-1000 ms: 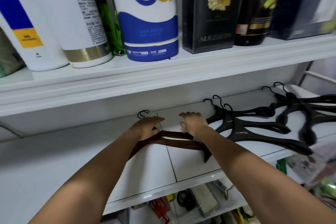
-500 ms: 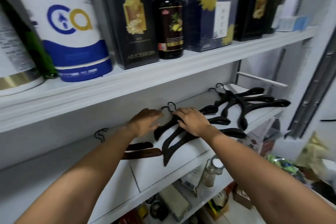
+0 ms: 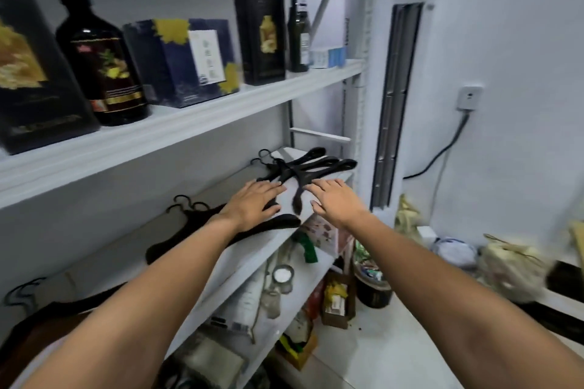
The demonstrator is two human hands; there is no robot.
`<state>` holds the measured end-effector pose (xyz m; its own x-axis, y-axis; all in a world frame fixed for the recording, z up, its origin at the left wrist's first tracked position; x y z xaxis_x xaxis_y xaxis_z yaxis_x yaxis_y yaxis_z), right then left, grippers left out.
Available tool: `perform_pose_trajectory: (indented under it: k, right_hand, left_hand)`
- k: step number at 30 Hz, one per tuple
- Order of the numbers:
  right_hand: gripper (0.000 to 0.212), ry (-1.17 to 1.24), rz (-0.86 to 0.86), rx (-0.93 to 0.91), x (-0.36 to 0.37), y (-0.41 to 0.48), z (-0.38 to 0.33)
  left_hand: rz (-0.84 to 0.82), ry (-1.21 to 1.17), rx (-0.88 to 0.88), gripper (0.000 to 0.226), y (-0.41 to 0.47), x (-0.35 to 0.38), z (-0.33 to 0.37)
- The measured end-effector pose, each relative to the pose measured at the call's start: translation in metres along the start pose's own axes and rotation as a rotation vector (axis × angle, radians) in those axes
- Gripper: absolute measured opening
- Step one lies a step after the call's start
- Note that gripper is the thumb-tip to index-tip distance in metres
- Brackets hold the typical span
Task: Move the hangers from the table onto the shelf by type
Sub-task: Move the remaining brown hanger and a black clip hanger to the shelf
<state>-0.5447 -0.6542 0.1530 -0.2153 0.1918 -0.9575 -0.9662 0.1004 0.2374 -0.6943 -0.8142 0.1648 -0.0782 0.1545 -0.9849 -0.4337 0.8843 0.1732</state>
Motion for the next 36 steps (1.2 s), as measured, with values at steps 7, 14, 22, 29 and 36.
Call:
perform_pose_trajectory:
  k: [7, 14, 22, 29, 36]
  right_hand:
    - [0.047, -0.028, -0.040, 0.217, -0.013, -0.103, 0.082]
    - [0.046, -0.068, -0.095, 0.489, -0.016, -0.224, 0.141]
    - [0.047, -0.097, -0.162, 0.752, -0.017, -0.337, 0.181]
    - [0.047, -0.113, -0.182, 0.964, -0.016, -0.407, 0.204]
    - [0.046, -0.099, -0.214, 1.207, -0.004, -0.467, 0.236]
  left_hand:
    - [-0.012, 0.050, 0.187, 0.053, 0.064, 0.004, 0.112]
    - [0.005, -0.012, 0.425, 0.054, 0.108, 0.011, 0.252]
    - [0.013, -0.106, 0.656, 0.053, 0.130, 0.029, 0.382]
    - [-0.012, -0.113, 0.810, 0.053, 0.154, 0.055, 0.466]
    - [-0.013, -0.173, 0.993, 0.052, 0.184, 0.071, 0.547]
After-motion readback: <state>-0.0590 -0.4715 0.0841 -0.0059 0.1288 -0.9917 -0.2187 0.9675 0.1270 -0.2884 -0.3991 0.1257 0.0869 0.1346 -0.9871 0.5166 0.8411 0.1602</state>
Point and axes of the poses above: each hand's wrist, its own y-axis towards the middle knuckle, its own x-axis out of the palm, z = x × y, the point moved 1 cm from there along y, towards the middle knuckle, and after that the axes turned 9 degrees about -x, right-handed, at the moved point
